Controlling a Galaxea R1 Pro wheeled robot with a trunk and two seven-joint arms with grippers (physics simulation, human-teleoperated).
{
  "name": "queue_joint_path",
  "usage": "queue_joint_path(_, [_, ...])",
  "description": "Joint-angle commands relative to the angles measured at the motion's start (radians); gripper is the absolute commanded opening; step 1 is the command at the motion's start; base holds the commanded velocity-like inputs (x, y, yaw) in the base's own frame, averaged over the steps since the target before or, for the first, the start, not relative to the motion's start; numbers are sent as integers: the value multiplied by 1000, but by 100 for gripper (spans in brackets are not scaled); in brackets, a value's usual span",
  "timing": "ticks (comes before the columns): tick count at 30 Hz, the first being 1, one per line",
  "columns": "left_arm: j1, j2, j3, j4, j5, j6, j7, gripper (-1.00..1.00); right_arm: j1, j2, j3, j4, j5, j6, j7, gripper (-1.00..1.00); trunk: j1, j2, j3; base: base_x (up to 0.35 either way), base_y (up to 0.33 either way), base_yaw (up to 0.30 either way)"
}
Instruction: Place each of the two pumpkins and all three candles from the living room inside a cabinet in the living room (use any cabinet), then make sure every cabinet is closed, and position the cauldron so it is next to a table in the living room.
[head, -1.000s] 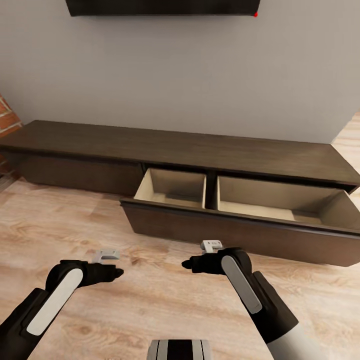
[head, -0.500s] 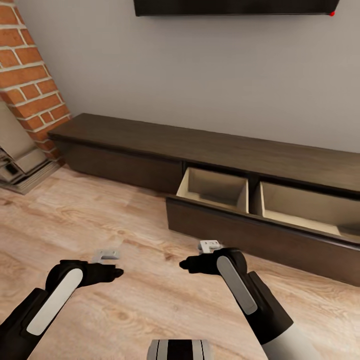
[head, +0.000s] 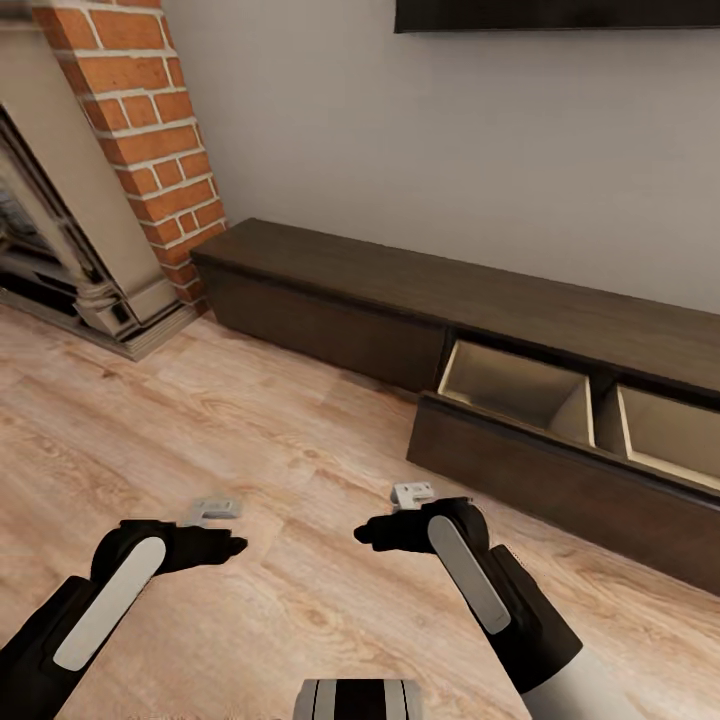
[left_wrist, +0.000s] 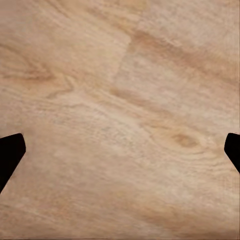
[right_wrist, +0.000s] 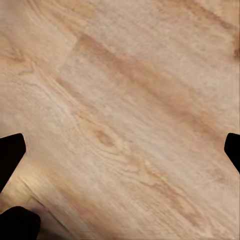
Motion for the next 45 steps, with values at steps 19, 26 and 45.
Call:
queue_joint_path(19, [-1,0,-2,3,10,1,10,100,0,18,33,-2,-10,3,-58,100,0,0,-1,0,287,284])
queue_joint_path(26, [-1,0,-2,3,10,1,10,100,0,18,38,-2,-9,3,-60,100,0,0,-1,0,288,285])
queue_joint_path(45, [-1,1,-1,0,9,1,10,100,0,17,39,-2,-9,3,-61,100,0,0,-1,0,199,284])
